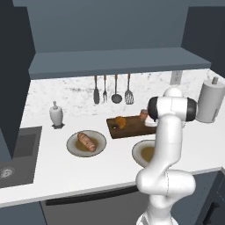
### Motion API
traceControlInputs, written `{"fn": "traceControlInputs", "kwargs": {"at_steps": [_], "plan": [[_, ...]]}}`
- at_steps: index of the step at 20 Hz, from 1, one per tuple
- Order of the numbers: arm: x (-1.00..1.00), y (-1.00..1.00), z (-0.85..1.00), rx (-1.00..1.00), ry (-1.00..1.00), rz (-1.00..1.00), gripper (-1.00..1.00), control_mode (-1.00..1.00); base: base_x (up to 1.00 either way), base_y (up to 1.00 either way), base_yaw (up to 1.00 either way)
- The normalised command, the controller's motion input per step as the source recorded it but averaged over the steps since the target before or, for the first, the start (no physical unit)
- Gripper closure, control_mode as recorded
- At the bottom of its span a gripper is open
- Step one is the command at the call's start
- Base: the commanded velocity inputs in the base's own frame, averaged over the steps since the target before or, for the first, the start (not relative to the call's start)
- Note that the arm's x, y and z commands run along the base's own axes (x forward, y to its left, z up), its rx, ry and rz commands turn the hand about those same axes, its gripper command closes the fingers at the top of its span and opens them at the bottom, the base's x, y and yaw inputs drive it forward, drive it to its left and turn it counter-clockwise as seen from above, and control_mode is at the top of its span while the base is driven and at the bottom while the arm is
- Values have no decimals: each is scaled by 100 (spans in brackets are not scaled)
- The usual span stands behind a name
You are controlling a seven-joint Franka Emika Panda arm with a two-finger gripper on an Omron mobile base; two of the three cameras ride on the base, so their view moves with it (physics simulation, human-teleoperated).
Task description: From the different types of pastries on the counter, select a croissant and place it on the cutting board. Then retrieve a jar of jam from the cabinet and place it alongside the croissant on the cutting board.
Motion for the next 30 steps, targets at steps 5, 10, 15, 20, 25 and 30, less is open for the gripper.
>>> {"fn": "traceControlInputs", "kwargs": {"at_steps": [5, 10, 15, 20, 25, 30], "plan": [[-14, 0, 0, 0, -4, 0, -100, -100, 0, 0, 0], [-18, -9, 0, 0, -8, 0, -100, -100, 0, 0, 0], [-41, -91, 0, -1, -3, 0, -100, -100, 0, 0, 0], [-73, -100, 3, -6, 1, 0, -100, -100, 0, 0, 0], [-100, -100, 0, -1, 7, -3, -100, -100, 0, 0, 0], [-100, -82, 0, 6, 8, -14, -100, -100, 0, 0, 0]]}}
